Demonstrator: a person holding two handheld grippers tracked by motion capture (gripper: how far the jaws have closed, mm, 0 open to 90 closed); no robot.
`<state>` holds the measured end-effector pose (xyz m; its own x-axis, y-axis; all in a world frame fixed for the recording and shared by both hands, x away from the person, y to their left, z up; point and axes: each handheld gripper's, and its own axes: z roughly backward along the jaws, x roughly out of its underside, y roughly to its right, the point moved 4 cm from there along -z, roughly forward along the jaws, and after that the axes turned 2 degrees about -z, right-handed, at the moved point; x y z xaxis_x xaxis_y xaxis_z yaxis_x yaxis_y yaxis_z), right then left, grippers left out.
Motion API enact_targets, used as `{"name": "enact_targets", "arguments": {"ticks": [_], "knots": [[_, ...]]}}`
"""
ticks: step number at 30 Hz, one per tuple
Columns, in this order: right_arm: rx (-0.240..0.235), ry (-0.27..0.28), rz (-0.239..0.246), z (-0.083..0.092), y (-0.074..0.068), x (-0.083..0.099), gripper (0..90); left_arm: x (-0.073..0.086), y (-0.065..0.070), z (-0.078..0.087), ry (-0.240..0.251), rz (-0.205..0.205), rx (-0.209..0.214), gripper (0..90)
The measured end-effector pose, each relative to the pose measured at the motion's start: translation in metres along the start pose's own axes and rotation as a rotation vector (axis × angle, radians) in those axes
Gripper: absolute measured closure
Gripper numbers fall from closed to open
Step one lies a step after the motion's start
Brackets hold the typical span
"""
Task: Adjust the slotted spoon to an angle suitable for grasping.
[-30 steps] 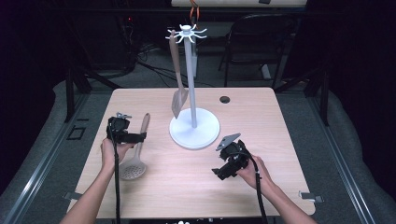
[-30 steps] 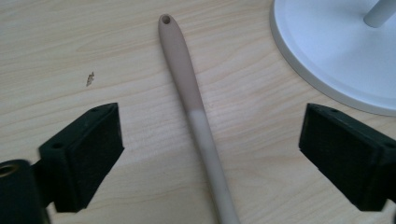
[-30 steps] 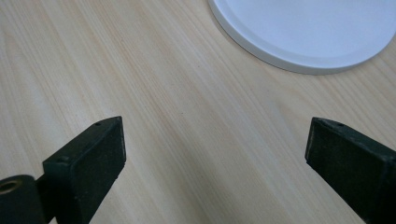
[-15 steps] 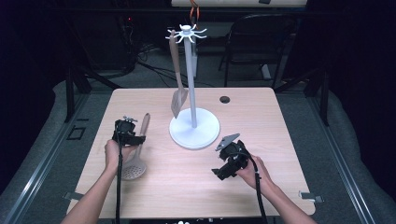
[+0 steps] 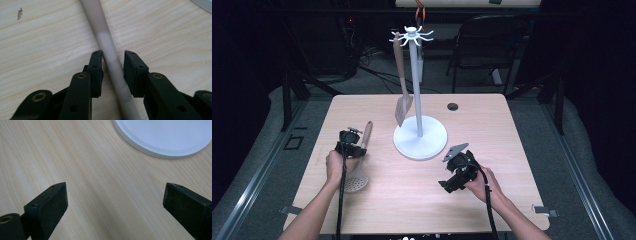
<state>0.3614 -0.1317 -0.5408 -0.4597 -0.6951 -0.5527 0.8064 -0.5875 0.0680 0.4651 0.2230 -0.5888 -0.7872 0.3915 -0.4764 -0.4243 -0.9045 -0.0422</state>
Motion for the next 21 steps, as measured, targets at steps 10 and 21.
{"name": "enact_targets", "arguments": {"ticks": [10,21], "knots": [[0.001,0.002,0.001,0.0005,-0.0001,-0.0001,5.3,0.0006,-0.0011,0.0012,0.001,-0.009,0.008,69.9],[-0.002,-0.003,0.001,-0.0001,0.0001,0.0004,5.3,0.0037,-0.0025,0.0067,-0.035,-0.009,0.077,71.9]]}}
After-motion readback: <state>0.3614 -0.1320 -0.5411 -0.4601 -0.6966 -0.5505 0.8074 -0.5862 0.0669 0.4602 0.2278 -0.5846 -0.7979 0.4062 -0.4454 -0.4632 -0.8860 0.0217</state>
